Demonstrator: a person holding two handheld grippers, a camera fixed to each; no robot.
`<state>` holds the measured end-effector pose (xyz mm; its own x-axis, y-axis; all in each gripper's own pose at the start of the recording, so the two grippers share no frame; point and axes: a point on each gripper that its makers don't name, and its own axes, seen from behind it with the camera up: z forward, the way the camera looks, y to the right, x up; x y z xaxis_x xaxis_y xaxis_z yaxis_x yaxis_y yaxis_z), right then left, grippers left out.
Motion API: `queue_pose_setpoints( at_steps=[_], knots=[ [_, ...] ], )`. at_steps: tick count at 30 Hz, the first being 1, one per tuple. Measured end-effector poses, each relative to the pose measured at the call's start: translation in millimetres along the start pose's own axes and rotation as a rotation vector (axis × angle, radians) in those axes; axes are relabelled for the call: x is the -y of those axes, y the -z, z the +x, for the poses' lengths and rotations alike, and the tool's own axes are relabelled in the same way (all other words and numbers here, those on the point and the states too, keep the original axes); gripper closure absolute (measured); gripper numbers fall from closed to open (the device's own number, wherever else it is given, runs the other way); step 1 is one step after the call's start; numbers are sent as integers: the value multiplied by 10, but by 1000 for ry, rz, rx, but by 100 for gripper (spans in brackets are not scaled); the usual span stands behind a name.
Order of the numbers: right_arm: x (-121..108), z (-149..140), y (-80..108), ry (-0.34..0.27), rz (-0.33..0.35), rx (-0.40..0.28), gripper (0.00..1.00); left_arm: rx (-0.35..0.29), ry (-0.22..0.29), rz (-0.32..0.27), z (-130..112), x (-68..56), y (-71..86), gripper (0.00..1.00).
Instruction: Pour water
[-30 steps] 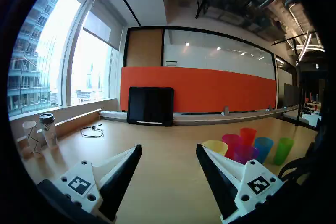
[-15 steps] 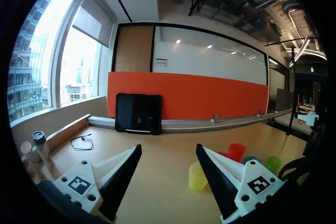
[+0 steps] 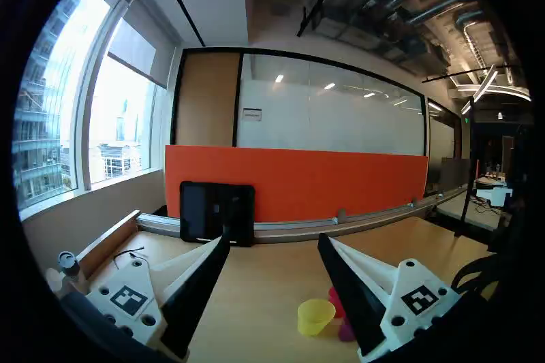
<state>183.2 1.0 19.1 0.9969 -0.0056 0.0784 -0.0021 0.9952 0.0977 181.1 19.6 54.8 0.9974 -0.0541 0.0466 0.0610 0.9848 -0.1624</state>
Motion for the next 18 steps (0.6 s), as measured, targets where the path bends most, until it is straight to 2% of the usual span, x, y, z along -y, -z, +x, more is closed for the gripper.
queue_pose_setpoints(
  at_steps=[6,14,18],
  knots=[
    [52,223,-16,0,11,-3,1,0,-12,-33,262,-29,-37,4],
    [77,279,-39,5,14,-6,1,3,-42,-59,421,-51,-91,4],
    [96,274,-43,13,28,1,1,-13,-41,-89,502,-118,-98,4]
  ],
)
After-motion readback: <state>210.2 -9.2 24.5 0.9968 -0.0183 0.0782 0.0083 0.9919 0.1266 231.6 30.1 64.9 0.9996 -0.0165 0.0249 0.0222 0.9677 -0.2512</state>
